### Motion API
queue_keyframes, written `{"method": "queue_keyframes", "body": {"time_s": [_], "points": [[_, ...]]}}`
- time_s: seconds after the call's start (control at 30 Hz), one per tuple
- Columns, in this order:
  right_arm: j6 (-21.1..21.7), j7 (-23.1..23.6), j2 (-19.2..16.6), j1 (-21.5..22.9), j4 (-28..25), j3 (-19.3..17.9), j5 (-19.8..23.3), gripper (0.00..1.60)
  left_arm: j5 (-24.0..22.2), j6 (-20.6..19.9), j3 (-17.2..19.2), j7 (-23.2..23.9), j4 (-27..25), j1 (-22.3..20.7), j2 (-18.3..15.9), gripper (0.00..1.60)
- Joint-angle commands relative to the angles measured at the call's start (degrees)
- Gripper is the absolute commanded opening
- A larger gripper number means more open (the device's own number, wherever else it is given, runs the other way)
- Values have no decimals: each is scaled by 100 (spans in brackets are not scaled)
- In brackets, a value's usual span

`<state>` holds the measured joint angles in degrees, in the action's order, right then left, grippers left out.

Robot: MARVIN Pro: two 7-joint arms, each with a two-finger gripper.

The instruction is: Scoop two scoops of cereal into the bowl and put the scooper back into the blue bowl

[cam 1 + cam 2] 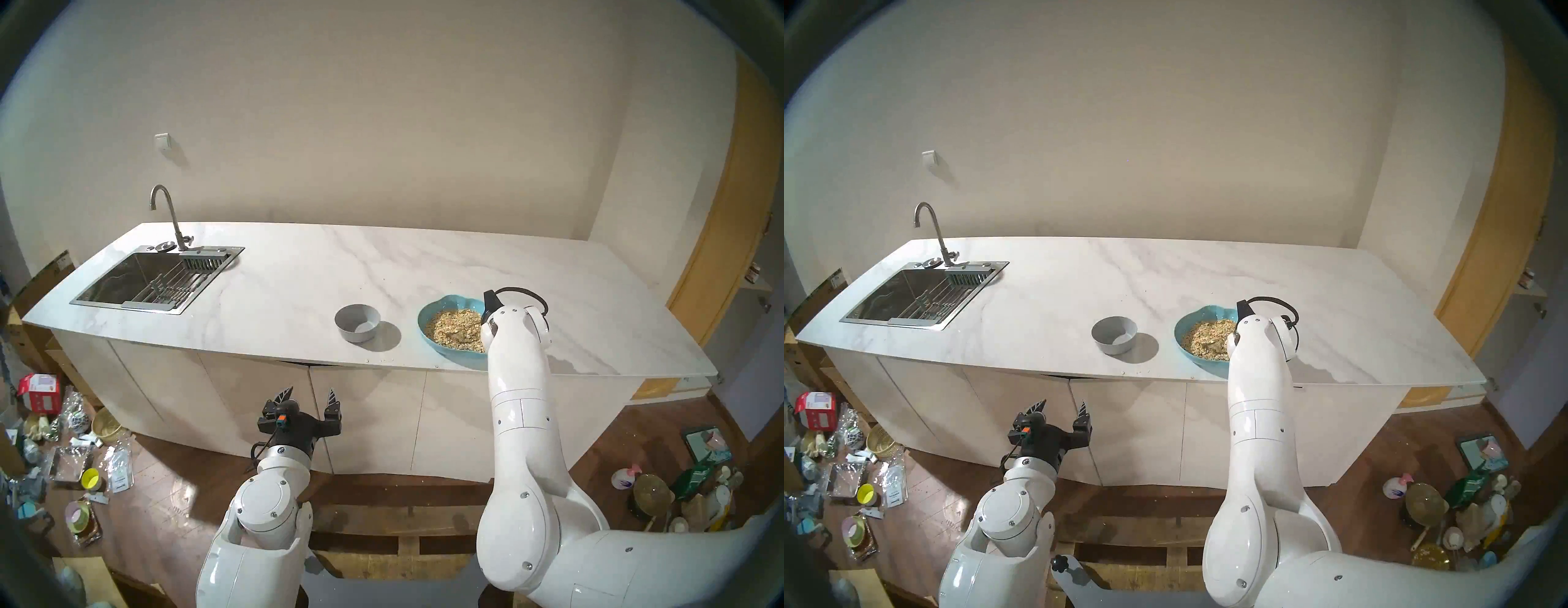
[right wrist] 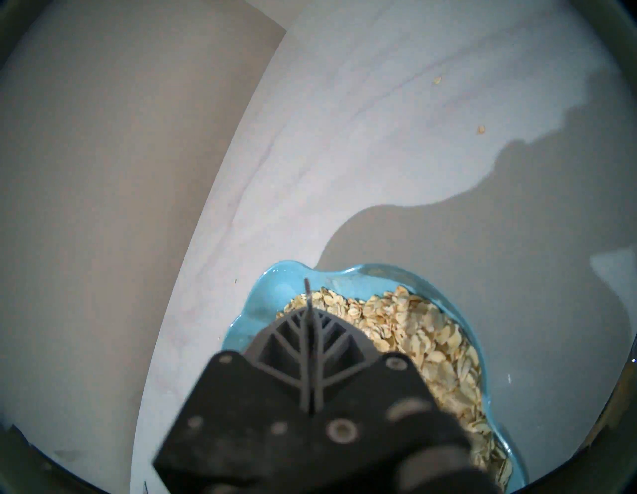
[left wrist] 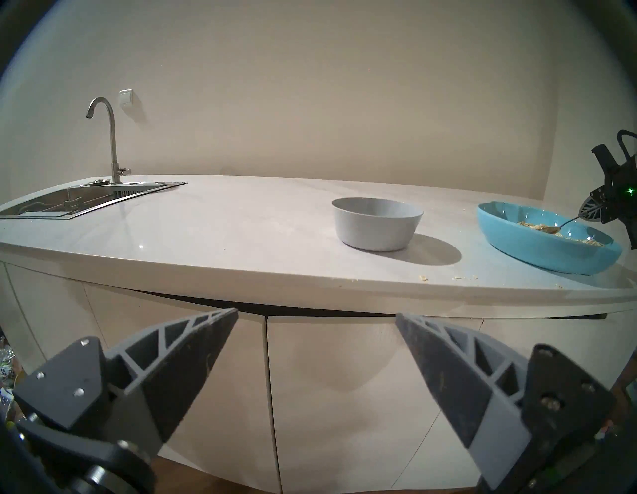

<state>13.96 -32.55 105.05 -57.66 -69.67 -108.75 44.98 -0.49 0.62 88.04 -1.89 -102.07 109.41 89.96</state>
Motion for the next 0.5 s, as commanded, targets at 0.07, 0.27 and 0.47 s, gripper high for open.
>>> {"method": "queue_keyframes", "body": {"time_s": [0.07,0.27,0.47], "points": [[-109,11,146,103,-252,23,62,0,-8,33,-15,24,-146,-26,-3,160],[-131,-22,205,158,-297,73,86,0,-8,34,-15,23,-144,-27,-3,160],[-123,-7,356,239,-333,173,151,0,-6,35,-15,21,-140,-30,-2,160]]}}
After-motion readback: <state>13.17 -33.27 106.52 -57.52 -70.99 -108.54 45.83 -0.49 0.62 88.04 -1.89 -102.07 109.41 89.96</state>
